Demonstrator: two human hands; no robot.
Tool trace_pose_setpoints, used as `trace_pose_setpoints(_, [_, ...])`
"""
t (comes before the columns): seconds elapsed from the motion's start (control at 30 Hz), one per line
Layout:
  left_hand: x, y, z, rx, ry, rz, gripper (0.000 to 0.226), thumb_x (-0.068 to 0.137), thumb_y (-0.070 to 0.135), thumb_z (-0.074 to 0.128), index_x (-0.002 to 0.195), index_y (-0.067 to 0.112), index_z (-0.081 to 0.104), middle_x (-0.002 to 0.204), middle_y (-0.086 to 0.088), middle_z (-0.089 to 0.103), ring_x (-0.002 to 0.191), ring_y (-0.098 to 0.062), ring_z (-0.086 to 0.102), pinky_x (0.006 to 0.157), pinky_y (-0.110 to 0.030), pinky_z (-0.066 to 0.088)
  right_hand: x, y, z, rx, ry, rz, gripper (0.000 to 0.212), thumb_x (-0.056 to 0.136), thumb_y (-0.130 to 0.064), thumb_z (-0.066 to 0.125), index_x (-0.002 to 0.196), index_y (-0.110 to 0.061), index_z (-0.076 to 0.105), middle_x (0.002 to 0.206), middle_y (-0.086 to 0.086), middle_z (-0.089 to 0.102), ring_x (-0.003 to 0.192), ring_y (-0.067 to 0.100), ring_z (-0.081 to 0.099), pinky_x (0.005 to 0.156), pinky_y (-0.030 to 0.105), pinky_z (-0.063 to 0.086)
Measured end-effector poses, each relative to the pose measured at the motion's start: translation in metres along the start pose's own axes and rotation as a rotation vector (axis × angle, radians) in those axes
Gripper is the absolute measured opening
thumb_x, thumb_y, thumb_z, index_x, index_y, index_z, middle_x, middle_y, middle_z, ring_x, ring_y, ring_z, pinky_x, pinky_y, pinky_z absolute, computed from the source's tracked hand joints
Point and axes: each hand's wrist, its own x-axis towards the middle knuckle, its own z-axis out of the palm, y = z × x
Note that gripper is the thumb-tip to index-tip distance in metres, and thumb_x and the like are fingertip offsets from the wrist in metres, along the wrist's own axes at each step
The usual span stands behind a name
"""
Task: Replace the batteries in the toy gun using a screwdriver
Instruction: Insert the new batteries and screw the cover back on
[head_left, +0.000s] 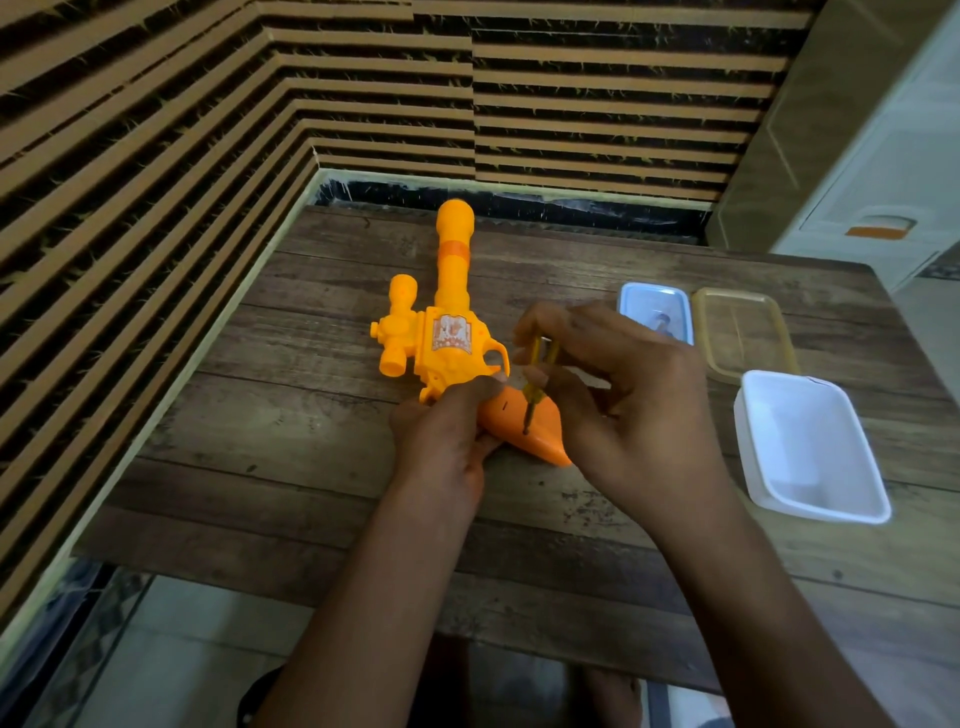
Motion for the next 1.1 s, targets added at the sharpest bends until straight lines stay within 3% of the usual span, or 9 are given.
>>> trace_pose_setpoints(0.1, [0.001, -0.001, 0.0, 0.003, 0.016, 0.016, 0.057, 0.073, -0.002, 0.082, 0.127, 0.006, 0.066, 0.116, -0.018, 0.076, 0.101, -0.033, 0.075, 0.061, -0.039, 0.063, 0.001, 0.0, 0.0, -0.038, -0.002, -0.011, 0.042, 0.082, 0.014, 0.07, 0.113, -0.014, 0.076, 0.091, -0.013, 0.068, 0.086, 0.005, 0.068, 0.076, 0.03, 0.057])
trace_pose_setpoints(0.2, [-0.001, -0.001, 0.001, 0.002, 0.011, 0.007, 0.057, 0.073, -0.002, 0.082, 0.127, 0.004, 0.066, 0.117, -0.019, 0.074, 0.103, -0.033, 0.074, 0.06, -0.037, 0.062, 0.001, -0.002, 0.003, -0.077, 0.028, -0.04, 0.04, 0.081, 0.012, 0.073, 0.111, -0.015, 0.078, 0.091, -0.007, 0.07, 0.083, 0.006, 0.066, 0.074, 0.02, 0.052])
trace_pose_setpoints(0.3, [-0.002, 0.0, 0.002, 0.012, -0.006, 0.005, 0.058, 0.074, -0.001, 0.08, 0.129, 0.004, 0.064, 0.119, -0.019, 0.074, 0.102, -0.031, 0.074, 0.062, -0.038, 0.063, 0.001, -0.004, 0.007, -0.093, 0.052, -0.046, 0.036, 0.083, 0.01, 0.075, 0.109, -0.015, 0.077, 0.086, -0.001, 0.065, 0.077, 0.009, 0.061, 0.067, 0.022, 0.05])
trace_pose_setpoints(0.57, [-0.011, 0.0, 0.003, 0.006, -0.027, 0.073, 0.031, 0.083, -0.007, 0.075, 0.107, 0.012, 0.071, 0.113, -0.018, 0.076, 0.103, -0.035, 0.074, 0.086, -0.057, 0.062, -0.002, -0.002, 0.012, -0.104, 0.12, -0.01, 0.031, 0.085, 0.001, 0.079, 0.111, -0.015, 0.076, 0.081, 0.0, 0.059, 0.073, 0.01, 0.056, 0.066, 0.01, 0.041])
trace_pose_setpoints(0.83, [-0.02, 0.004, 0.005, 0.014, -0.021, 0.068, 0.037, 0.081, -0.007, 0.078, 0.115, 0.004, 0.071, 0.11, -0.018, 0.077, 0.1, -0.033, 0.077, 0.075, -0.046, 0.065, -0.007, -0.003, 0.022, -0.109, 0.203, 0.016, 0.024, 0.086, -0.002, 0.079, 0.109, -0.011, 0.076, 0.081, 0.006, 0.055, 0.071, 0.018, 0.058, 0.063, 0.026, 0.046])
trace_pose_setpoints(1.1, [-0.018, 0.005, 0.005, 0.011, -0.027, 0.046, 0.041, 0.082, -0.007, 0.077, 0.117, 0.011, 0.07, 0.112, -0.014, 0.077, 0.102, -0.03, 0.075, 0.084, -0.053, 0.063, -0.003, 0.004, 0.012, 0.006, 0.099, 0.023, 0.025, 0.093, -0.01, 0.074, 0.117, -0.013, 0.076, 0.083, 0.006, 0.055, 0.076, 0.017, 0.059, 0.065, 0.033, 0.05])
